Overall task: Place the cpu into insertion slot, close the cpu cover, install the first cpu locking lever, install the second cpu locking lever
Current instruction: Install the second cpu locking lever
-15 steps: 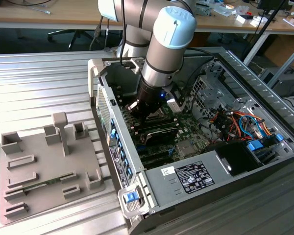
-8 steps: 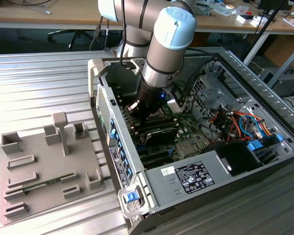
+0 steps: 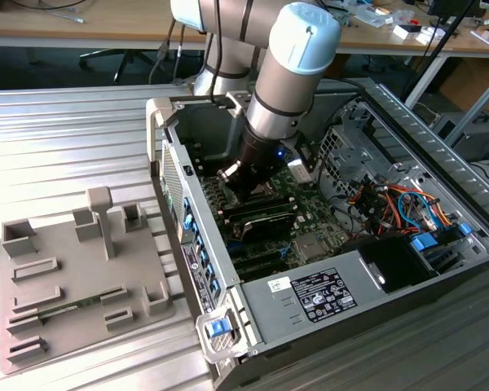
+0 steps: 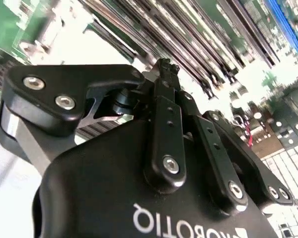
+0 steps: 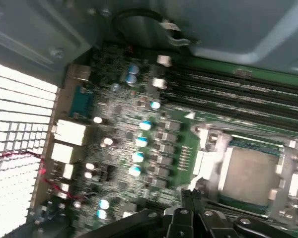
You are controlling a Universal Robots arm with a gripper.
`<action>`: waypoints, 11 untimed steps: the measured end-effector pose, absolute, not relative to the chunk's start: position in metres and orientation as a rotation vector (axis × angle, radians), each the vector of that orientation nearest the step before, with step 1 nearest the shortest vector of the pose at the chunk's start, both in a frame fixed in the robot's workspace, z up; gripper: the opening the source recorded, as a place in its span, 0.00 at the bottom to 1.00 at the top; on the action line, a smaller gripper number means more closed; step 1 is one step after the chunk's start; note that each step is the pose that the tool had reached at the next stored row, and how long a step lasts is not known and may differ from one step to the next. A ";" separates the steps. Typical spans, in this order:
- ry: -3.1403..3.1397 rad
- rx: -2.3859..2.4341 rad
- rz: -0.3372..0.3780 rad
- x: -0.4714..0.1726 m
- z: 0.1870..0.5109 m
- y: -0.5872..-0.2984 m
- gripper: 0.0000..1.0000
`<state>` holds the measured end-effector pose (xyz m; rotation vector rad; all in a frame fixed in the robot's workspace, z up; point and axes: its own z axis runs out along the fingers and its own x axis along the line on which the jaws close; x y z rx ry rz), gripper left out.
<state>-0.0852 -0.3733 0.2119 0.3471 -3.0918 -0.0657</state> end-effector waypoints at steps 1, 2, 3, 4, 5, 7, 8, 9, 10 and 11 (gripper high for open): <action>-3.089 0.347 -0.066 -0.079 0.212 -0.373 0.11; -3.086 0.346 -0.066 -0.075 0.212 -0.373 0.11; -3.083 0.346 -0.067 -0.069 0.212 -0.372 0.11; -3.080 0.346 -0.068 -0.062 0.212 -0.371 0.11; -3.076 0.345 -0.068 -0.055 0.212 -0.370 0.11; -3.071 0.344 -0.069 -0.044 0.212 -0.367 0.11; -3.071 0.343 -0.069 -0.041 0.212 -0.367 0.11; -3.071 0.341 -0.069 -0.038 0.212 -0.366 0.11; -3.071 0.340 -0.069 -0.037 0.212 -0.366 0.11; -3.071 0.337 -0.069 -0.035 0.212 -0.365 0.11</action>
